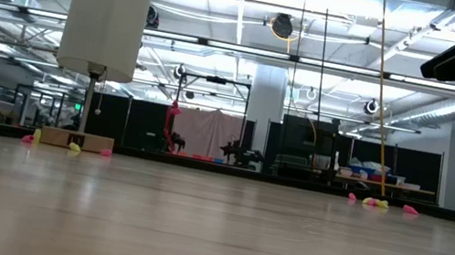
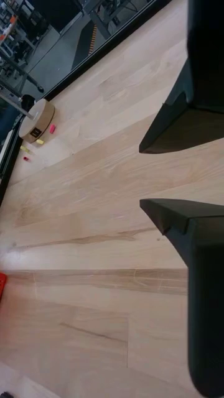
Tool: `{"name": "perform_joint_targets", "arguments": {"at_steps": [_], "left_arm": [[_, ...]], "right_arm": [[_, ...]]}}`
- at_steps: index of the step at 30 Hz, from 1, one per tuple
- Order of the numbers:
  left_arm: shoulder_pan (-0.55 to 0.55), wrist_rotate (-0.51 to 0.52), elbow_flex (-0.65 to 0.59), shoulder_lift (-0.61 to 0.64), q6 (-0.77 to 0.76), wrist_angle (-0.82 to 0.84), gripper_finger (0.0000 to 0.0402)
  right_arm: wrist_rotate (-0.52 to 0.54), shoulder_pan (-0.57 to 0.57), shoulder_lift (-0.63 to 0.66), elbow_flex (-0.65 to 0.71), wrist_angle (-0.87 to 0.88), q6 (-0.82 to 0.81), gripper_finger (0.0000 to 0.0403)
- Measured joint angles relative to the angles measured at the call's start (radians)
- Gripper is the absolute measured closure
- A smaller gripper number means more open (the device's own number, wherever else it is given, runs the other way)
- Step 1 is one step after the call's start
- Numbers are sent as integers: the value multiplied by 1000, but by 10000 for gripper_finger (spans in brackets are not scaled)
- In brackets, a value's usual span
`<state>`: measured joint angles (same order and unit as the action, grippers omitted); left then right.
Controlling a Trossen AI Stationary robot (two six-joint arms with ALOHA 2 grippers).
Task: Sort crayons
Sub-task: Put the green crayon into the red bin
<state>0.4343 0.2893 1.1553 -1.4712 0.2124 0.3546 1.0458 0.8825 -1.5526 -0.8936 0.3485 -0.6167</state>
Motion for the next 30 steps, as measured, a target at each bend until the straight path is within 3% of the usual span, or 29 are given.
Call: {"name": "perform_joint_targets", "arguments": {"at_steps": [14,24,30], "left_arm": [[0,1,0,0,-616,127,382],[43,2,0,0,-837,216,382],[126,3,0,0,-1021,312,382]], "right_arm": [[-1,0,0,0,-6,0,291],[-3,0,0,0,-8,-8,291],[-3,0,0,0,-8,-7,291]]}}
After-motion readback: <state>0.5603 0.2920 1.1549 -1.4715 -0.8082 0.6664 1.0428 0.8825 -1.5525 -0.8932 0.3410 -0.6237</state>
